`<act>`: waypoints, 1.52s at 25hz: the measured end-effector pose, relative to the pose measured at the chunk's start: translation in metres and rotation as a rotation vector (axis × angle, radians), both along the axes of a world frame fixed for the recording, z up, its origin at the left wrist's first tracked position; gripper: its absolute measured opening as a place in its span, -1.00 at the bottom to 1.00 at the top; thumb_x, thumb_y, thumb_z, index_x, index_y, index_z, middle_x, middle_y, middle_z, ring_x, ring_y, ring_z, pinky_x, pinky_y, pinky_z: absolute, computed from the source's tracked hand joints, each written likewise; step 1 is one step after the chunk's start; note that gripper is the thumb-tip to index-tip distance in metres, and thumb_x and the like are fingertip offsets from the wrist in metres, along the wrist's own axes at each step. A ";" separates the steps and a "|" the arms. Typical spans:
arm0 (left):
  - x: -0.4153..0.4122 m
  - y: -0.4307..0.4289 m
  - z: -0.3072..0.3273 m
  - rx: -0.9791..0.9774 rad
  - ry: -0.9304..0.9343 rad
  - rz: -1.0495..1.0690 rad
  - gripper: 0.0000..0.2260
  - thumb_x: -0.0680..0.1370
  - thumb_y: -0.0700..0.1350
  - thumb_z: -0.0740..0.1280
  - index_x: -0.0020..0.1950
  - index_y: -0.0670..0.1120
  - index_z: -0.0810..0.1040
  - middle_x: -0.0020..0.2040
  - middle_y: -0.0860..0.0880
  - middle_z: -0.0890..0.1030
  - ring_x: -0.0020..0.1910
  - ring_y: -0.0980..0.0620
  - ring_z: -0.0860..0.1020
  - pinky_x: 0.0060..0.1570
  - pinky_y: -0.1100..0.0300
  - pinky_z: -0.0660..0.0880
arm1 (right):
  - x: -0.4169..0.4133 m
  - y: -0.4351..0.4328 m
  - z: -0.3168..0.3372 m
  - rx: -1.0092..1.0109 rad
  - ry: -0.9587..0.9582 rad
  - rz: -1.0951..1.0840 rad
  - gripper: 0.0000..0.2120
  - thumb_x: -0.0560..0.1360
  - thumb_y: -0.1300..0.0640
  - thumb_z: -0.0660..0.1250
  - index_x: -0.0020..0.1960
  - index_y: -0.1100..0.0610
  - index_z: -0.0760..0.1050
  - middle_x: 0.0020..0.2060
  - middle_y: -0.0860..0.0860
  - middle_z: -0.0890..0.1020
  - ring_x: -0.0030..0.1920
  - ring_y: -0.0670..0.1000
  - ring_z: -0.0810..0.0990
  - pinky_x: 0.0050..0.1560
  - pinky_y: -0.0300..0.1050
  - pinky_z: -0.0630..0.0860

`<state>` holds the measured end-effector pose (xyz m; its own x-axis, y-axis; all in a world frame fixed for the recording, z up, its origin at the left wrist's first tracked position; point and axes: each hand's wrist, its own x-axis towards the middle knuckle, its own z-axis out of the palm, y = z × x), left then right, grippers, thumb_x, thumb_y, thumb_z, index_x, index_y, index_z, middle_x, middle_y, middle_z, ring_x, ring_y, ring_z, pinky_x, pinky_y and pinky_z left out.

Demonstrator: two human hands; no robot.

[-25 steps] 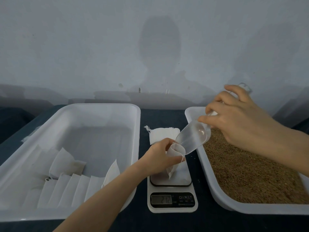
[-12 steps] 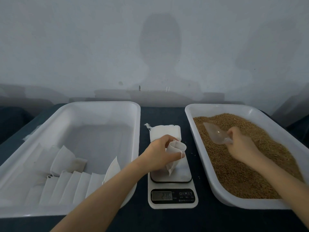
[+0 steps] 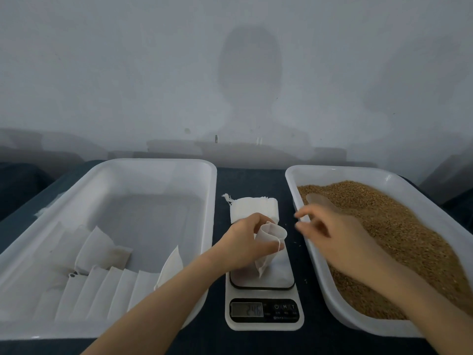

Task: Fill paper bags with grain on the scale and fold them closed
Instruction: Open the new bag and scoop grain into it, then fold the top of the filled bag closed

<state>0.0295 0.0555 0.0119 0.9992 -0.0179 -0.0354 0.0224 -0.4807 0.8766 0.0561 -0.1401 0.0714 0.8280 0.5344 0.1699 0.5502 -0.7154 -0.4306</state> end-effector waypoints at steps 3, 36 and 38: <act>0.002 0.000 0.000 0.044 -0.060 -0.008 -0.60 0.43 0.05 0.46 0.21 0.05 0.43 0.08 0.15 0.54 0.07 0.15 0.52 -0.08 0.42 0.46 | -0.020 0.022 -0.009 -0.147 0.007 0.115 -0.65 0.50 -0.28 0.08 0.26 -0.27 0.32 -0.27 -0.10 0.61 -0.36 -0.17 0.56 -0.36 -0.27 0.54; -0.013 0.033 0.023 0.297 -0.148 0.100 -0.81 0.50 -0.22 0.36 0.05 -0.03 0.66 -0.20 0.16 0.61 -0.20 0.21 0.59 -0.24 0.57 0.41 | 0.017 0.023 -0.040 0.320 0.031 0.071 -0.63 0.52 0.21 0.33 0.26 -0.07 0.41 -0.14 -0.20 0.64 -0.11 -0.31 0.57 -0.05 -0.52 0.42; -0.016 0.033 0.020 0.295 -0.137 0.091 -0.81 0.50 -0.23 0.35 0.06 -0.04 0.66 -0.17 0.12 0.62 -0.18 0.21 0.59 -0.21 0.55 0.42 | 0.015 0.022 -0.046 0.301 0.055 0.074 -0.64 0.52 0.20 0.33 0.27 -0.08 0.42 -0.11 -0.18 0.63 -0.07 -0.32 0.55 -0.03 -0.53 0.41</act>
